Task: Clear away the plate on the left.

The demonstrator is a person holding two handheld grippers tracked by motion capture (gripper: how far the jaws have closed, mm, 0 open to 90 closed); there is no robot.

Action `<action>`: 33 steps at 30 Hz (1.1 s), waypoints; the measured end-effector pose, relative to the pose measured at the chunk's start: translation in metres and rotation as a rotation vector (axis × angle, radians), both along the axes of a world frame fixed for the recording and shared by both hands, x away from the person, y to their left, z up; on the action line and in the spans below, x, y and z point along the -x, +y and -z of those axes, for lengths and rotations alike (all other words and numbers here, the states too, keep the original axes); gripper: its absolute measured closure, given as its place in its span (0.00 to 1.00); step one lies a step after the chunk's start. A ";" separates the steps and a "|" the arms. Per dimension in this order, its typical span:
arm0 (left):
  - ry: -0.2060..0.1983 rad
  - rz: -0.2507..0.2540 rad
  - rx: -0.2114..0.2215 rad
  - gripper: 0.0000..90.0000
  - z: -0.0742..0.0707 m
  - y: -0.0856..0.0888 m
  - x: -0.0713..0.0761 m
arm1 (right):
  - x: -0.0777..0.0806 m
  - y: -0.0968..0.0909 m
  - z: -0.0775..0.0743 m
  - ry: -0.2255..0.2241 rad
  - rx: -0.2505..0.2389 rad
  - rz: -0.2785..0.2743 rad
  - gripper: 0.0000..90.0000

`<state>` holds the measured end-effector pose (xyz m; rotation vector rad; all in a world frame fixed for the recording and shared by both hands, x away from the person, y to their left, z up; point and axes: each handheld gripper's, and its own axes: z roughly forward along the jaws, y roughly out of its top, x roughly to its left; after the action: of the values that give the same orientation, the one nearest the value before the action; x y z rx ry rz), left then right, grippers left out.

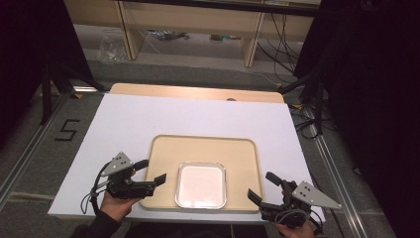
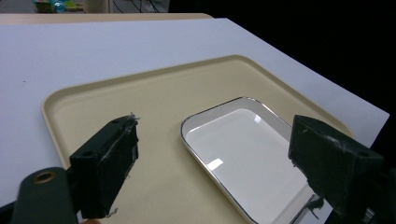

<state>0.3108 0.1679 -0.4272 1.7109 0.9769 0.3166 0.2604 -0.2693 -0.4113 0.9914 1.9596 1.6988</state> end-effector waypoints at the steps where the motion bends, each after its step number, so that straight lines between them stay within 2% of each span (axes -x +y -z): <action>1: -0.007 0.002 0.006 0.17 0.000 0.000 0.001 | 0.000 0.000 0.000 0.003 -0.002 -0.001 0.17; 2: -0.003 -0.011 0.009 0.17 -0.001 0.001 0.002 | 0.000 0.000 0.000 0.001 -0.001 -0.001 0.17; 4: -0.027 0.000 0.006 0.17 -0.002 0.002 0.003 | 0.001 0.000 0.000 0.008 -0.001 0.002 0.17; 6: -0.028 -0.015 0.017 0.17 -0.002 0.003 0.006 | 0.000 0.000 0.000 0.001 -0.001 -0.001 0.17; 7: -0.044 -0.003 0.009 0.17 -0.003 0.004 0.006 | 0.000 0.000 0.000 0.000 0.000 -0.001 0.17; 14: -0.077 -0.014 0.024 0.17 -0.007 0.007 0.015 | 0.001 0.000 0.000 0.010 -0.001 -0.001 0.17; 18: -0.090 -0.014 0.041 0.17 -0.009 0.009 0.020 | 0.001 0.001 -0.001 0.014 -0.002 -0.001 0.17; 23: -0.097 -0.009 0.037 0.18 -0.010 0.011 0.028 | 0.001 0.001 0.000 0.012 -0.003 0.005 0.17; 25: -0.097 0.008 0.005 0.18 -0.011 0.013 0.031 | 0.001 0.001 0.000 0.012 -0.004 0.005 0.17; 26: -0.097 0.000 0.014 0.17 -0.010 0.011 0.032 | 0.001 0.001 0.000 0.012 -0.004 0.005 0.17; 30: -0.122 0.017 -0.024 0.17 -0.012 0.011 0.038 | 0.001 0.001 0.000 0.011 -0.007 0.002 0.17; 33: -0.134 0.008 -0.021 0.17 -0.012 0.008 0.043 | 0.001 0.001 0.000 0.011 -0.001 0.012 0.17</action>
<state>0.2682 0.1760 -0.4148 1.6898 0.8711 0.4321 0.2593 -0.2683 -0.4112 1.0130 1.9556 1.6914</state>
